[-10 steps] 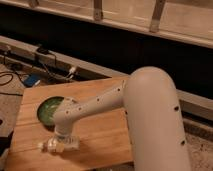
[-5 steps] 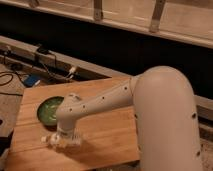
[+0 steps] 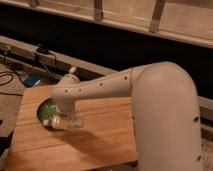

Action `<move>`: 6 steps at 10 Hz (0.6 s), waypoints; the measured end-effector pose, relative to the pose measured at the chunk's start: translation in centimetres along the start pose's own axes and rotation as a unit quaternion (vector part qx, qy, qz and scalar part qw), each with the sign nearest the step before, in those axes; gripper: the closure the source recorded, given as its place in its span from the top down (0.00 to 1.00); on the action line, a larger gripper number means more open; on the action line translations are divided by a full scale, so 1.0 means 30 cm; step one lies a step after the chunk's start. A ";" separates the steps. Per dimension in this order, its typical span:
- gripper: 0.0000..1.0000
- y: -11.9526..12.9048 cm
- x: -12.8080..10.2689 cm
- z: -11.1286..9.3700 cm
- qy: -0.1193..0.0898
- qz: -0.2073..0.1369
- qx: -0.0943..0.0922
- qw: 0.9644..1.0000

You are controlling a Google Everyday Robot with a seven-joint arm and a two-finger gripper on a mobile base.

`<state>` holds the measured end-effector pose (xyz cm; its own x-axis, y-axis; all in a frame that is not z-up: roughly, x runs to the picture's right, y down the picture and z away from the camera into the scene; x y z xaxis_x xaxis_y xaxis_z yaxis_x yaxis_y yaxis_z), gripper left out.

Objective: Place the bottle in the ceramic bowl

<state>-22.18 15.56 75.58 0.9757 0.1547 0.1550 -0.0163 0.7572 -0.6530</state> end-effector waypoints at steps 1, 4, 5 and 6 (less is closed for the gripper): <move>0.00 -0.039 -0.024 0.002 0.002 -0.007 0.002 1.000; 0.00 -0.145 -0.064 0.024 0.005 -0.029 0.004 1.000; 0.00 -0.181 -0.088 0.033 0.001 -0.041 0.003 0.999; 0.00 -0.201 -0.111 0.040 -0.008 -0.052 0.002 0.999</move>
<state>-25.58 11.24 79.91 0.9687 0.0843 0.2335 0.0845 0.7725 -0.6293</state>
